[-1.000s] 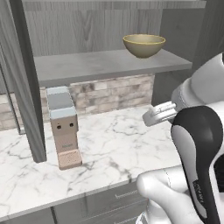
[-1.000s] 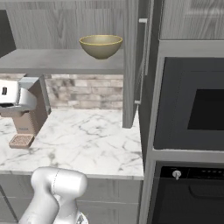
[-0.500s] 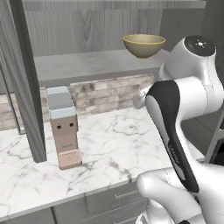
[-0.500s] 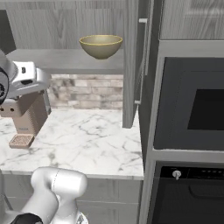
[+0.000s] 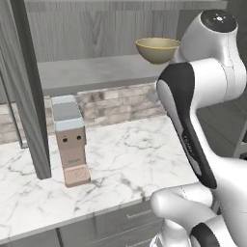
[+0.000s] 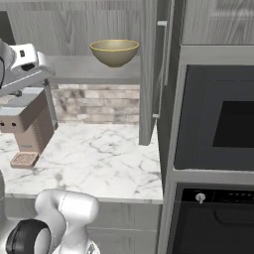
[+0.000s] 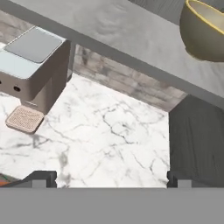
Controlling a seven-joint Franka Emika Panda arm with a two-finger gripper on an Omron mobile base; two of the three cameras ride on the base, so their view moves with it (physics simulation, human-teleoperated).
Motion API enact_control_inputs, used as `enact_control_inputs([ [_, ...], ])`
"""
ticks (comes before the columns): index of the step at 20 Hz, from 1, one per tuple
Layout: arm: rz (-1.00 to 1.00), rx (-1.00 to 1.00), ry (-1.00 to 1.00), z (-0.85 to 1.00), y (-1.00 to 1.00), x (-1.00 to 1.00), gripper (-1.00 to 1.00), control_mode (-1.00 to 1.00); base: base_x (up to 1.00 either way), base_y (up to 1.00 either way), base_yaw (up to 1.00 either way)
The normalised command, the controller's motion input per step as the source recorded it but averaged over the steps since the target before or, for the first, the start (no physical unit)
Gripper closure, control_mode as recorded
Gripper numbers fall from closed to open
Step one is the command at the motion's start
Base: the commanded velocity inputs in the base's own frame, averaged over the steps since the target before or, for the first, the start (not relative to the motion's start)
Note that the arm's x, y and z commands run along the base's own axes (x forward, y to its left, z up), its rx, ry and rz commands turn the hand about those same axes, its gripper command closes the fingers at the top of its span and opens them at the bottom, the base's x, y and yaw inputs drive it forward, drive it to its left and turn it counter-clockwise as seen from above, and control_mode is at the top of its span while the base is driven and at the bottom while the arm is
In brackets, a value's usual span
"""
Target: Move the bowls from the cabinet to the plates on the dining table.
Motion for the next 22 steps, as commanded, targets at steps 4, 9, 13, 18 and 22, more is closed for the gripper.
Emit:
enact_control_inputs([
  [4,0.06,-0.11,-0.04,0.01,0.00,0.62,-1.00,-1.00,0.00,0.00,0.00],
  [9,0.05,-0.06,-0.08,0.10,0.00,0.63,-1.00,-1.00,0.00,0.00,0.00],
  [13,0.04,-0.01,-0.14,0.33,0.00,0.38,-1.00,-1.00,0.00,0.00,0.00],
  [18,0.00,0.00,-0.10,0.19,-0.01,0.30,-1.00,-1.00,0.00,0.00,0.00],
  [22,-0.01,0.00,0.00,-0.02,-0.14,0.39,-1.00,-1.00,0.00,0.00,0.00],
])
